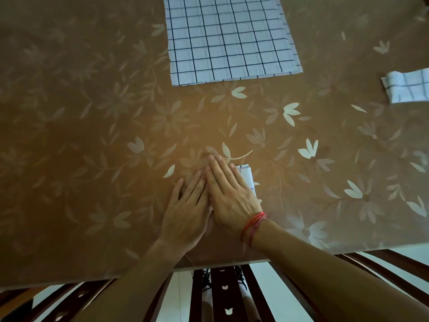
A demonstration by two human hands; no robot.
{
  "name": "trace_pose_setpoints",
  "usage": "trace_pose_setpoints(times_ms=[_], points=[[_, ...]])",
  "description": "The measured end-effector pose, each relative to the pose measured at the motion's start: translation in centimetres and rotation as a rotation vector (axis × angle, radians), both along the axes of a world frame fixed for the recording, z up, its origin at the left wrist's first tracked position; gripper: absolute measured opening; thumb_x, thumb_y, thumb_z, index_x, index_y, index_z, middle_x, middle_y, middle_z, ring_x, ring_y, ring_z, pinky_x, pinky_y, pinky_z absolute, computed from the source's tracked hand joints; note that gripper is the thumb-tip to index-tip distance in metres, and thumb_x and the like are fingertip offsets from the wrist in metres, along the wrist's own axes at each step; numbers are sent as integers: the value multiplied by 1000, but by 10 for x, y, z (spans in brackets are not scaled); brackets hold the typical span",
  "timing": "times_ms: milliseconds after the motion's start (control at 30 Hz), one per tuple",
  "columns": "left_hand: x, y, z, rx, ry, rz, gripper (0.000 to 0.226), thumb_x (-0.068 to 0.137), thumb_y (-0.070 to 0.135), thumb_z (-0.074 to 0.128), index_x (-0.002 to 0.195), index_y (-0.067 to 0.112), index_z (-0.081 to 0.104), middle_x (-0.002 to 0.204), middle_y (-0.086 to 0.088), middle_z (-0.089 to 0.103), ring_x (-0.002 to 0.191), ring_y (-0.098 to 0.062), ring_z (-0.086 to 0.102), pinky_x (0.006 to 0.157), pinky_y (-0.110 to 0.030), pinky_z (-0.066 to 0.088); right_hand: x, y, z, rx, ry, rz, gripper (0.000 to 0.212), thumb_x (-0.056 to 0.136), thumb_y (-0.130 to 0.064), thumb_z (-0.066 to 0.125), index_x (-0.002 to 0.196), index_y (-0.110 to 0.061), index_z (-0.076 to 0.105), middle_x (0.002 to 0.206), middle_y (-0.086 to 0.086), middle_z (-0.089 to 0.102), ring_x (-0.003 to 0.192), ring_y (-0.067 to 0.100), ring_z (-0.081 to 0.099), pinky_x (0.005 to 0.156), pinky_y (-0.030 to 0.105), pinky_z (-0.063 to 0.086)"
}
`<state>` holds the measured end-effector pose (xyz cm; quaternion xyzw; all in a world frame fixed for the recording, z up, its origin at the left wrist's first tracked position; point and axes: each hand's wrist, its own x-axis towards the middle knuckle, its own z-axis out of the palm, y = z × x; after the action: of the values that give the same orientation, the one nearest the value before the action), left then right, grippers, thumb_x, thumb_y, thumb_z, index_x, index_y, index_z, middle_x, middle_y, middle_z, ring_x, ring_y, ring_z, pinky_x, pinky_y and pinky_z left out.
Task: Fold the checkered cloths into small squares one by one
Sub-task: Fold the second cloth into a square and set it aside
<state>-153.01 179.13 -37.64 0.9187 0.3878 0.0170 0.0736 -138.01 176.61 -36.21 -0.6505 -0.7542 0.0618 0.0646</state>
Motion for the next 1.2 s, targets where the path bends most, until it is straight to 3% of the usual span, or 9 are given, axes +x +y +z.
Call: trace_pose_setpoints(times_ms=[100, 233, 400, 533, 700, 833, 900, 1067, 1200], points=[[1, -1, 1, 8, -37, 3, 52, 103, 34, 35, 145, 5, 43, 156, -11, 33, 148, -20, 23, 115, -51, 26, 8, -2, -8, -43, 89, 26, 53, 97, -21, 34, 145, 0, 36, 154, 17, 29, 146, 29, 22, 116, 47, 28], [4, 0, 7, -3, -36, 22, 57, 107, 37, 16, 148, 4, 37, 158, -11, 30, 148, -19, 23, 115, -50, 28, 18, -1, -9, -79, -13, 43, 57, 101, -32, 26, 147, 0, 31, 156, 16, 25, 147, 27, 18, 117, 45, 25], [4, 0, 7, -43, 14, 32, 65, 106, 48, 12, 149, 4, 35, 158, -11, 30, 148, -20, 22, 116, -51, 27, 30, -2, -7, -138, -72, 11, 66, 100, -45, 23, 150, -2, 23, 159, 15, 16, 148, 26, 11, 120, 43, 17], [6, -1, 10, -83, -9, 58, 69, 106, 45, 3, 147, 3, 40, 156, -12, 32, 147, -22, 24, 115, -52, 29, 61, -12, -2, -202, -149, -15, 74, 99, -53, 13, 152, -1, 12, 161, 15, 6, 149, 25, 2, 121, 44, 13], [3, -2, 8, -81, 14, 56, 63, 106, 40, 6, 148, 4, 36, 158, -10, 29, 149, -20, 20, 116, -51, 26, 61, -14, -1, -212, -149, -11, 74, 99, -53, 17, 152, 0, 15, 160, 16, 8, 149, 26, 5, 120, 45, 16], [1, -1, 5, -61, 71, 21, 60, 103, 39, 36, 152, 6, 28, 162, -9, 20, 151, -19, 11, 117, -51, 23, 56, -15, 6, -197, -136, -79, 72, 98, -48, 25, 148, 3, 26, 157, 20, 18, 147, 30, 17, 117, 48, 23], [2, -1, 4, -64, 55, 31, 60, 102, 36, 41, 152, 6, 27, 162, -10, 20, 151, -19, 11, 116, -52, 23, 42, -19, 9, -139, -106, -75, 67, 98, -41, 30, 147, 4, 28, 156, 21, 21, 146, 32, 18, 117, 48, 23], [2, -2, 6, -59, 24, 24, 58, 103, 38, 29, 152, 7, 29, 161, -8, 23, 150, -17, 15, 117, -50, 23, 9, -10, -2, -114, 20, -1, 59, 99, -35, 29, 146, 1, 34, 156, 18, 26, 146, 28, 19, 116, 46, 27], [0, 0, 6, -71, 38, 8, 58, 106, 39, 15, 151, 5, 32, 160, -9, 24, 150, -19, 15, 118, -49, 22, 48, -19, -6, -174, -120, 25, 70, 100, -50, 25, 151, -2, 23, 159, 14, 17, 148, 25, 12, 119, 45, 20]])
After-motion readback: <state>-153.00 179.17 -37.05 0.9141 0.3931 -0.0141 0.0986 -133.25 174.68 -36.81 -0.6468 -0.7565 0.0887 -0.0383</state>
